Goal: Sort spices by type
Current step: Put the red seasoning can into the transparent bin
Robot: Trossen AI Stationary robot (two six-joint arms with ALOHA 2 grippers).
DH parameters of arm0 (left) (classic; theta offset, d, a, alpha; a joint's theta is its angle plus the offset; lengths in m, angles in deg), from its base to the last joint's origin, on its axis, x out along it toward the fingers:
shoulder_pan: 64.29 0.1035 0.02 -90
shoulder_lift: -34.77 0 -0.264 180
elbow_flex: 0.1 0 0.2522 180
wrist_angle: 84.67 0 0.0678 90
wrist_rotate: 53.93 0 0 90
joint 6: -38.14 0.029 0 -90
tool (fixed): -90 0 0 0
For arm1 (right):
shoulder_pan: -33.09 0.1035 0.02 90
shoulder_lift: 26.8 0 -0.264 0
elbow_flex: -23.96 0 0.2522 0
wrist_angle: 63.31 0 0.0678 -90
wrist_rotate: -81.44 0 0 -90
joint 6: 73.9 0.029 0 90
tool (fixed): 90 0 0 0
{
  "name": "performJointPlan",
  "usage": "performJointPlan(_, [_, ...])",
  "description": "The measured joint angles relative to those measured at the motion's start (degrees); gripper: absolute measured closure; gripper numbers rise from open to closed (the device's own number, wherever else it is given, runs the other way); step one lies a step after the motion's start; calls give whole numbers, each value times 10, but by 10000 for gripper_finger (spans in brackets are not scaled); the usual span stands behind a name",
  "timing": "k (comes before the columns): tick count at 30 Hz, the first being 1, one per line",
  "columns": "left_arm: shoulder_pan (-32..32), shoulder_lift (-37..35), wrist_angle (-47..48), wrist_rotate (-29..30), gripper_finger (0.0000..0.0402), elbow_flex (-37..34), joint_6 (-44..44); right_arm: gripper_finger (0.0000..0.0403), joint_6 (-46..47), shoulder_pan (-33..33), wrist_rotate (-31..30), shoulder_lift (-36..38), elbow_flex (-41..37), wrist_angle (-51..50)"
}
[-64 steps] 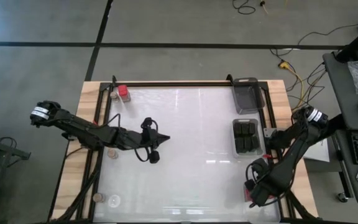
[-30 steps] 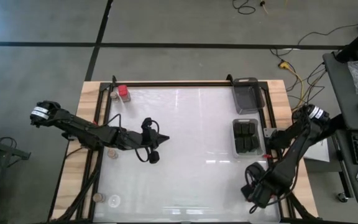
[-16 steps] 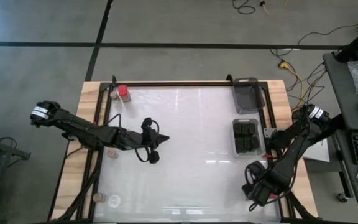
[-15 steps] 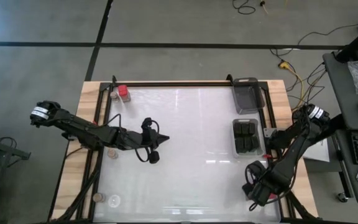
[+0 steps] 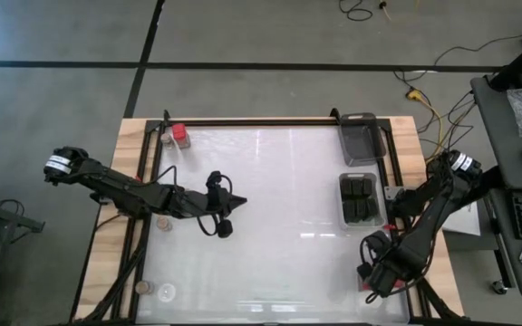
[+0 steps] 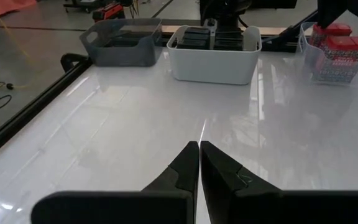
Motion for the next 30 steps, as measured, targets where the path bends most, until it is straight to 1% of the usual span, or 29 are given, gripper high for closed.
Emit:
performJointPlan(4, [13, -9, 19, 26, 399, 0, 0, 364, -6, 0, -9, 2, 22, -34])
performJointPlan(7, [48, -38, 54, 28, 386, 0, -4, 361, -5, 0, -19, 2, 48, -90])
performJointPlan(9, [81, -63, 88, 28, 373, 0, -8, 353, -8, 0, -43, 2, 66, -122])
performJointPlan(11, [126, -87, 138, 16, 356, 0, -25, 339, -16, 0, -87, 2, 75, -140])
performJointPlan(13, [182, -109, 197, -9, 335, 0, -51, 320, -33, -1, -153, 2, 78, -136])
performJointPlan(17, [318, -123, 310, -46, 286, 16, -83, 275, -88, -24, -269, 2, 78, -132])
performJointPlan(20, [420, -108, 353, -70, 250, 45, -90, 241, -155, -57, -343, 2, 76, -130])
performJointPlan(23, [497, -74, 398, -80, 215, 75, -115, 208, -226, -98, -403, 2, 75, -129])
performJointPlan(27, [569, -18, 458, -77, 171, 122, -130, 166, -321, -155, -449, 2, 75, -121])
performJointPlan(30, [600, 17, 468, -71, 145, 135, -140, 136, -403, -191, -470, 2, 74, -93])
